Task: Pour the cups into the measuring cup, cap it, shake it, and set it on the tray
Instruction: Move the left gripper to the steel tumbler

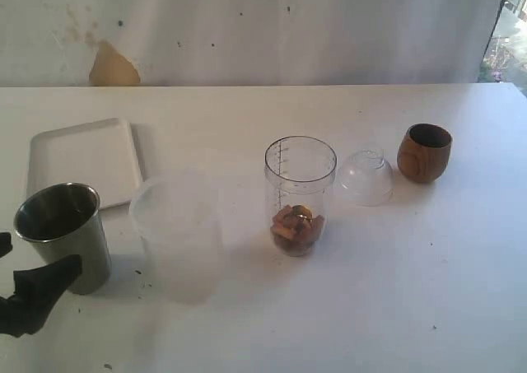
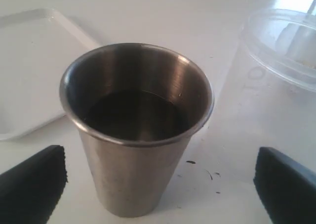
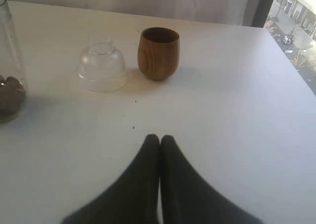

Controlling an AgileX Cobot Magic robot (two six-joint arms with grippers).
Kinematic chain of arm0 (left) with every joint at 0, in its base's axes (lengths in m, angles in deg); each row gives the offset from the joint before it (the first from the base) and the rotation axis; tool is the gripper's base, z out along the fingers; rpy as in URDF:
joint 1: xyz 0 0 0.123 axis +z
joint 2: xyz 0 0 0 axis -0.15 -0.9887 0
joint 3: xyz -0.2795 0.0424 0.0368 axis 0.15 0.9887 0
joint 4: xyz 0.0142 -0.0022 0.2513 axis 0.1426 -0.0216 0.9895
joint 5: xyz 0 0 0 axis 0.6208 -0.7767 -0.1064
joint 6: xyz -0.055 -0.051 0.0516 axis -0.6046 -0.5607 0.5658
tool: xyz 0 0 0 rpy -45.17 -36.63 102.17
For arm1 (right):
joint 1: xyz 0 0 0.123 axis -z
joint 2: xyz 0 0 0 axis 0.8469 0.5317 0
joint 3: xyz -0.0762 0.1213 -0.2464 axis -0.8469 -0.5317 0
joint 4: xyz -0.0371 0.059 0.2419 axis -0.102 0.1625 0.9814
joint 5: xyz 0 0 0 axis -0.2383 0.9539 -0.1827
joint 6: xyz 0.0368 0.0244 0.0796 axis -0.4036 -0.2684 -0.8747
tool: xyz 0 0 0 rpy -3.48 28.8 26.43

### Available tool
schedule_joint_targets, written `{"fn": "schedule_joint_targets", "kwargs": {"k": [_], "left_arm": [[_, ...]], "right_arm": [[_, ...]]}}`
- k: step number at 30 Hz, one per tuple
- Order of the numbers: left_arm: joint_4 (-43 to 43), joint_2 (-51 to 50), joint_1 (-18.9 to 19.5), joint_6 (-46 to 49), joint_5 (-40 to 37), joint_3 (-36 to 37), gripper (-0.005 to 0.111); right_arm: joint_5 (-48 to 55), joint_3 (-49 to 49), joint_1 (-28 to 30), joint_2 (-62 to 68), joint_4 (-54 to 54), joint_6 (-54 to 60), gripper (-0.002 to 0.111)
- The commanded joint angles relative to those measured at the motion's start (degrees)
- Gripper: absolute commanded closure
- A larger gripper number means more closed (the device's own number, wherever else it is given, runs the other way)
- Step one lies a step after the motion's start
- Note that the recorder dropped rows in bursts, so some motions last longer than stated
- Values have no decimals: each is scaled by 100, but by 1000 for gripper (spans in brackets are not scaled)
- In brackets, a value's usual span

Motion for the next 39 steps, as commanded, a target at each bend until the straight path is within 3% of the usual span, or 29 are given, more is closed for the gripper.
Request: {"fn": "schedule_joint_targets", "kwargs": {"k": [1,10,19,39], "left_arm": [[-162,-578,-19,419,418,-2,9],[-580,-1858,-19,1329,1530,-47,9],[-592,-2682,-19,1471,1650,-502,9],[-566,-3476,-19,1716,2152,-1048,9]], "right_arm": [[4,-36,0,-19,-15,-34,108],[4,-36,0,-19,-15,-34,108],[4,-36,0,-19,-15,-34,108],[4,-36,0,-19,-15,-34,108]]}}
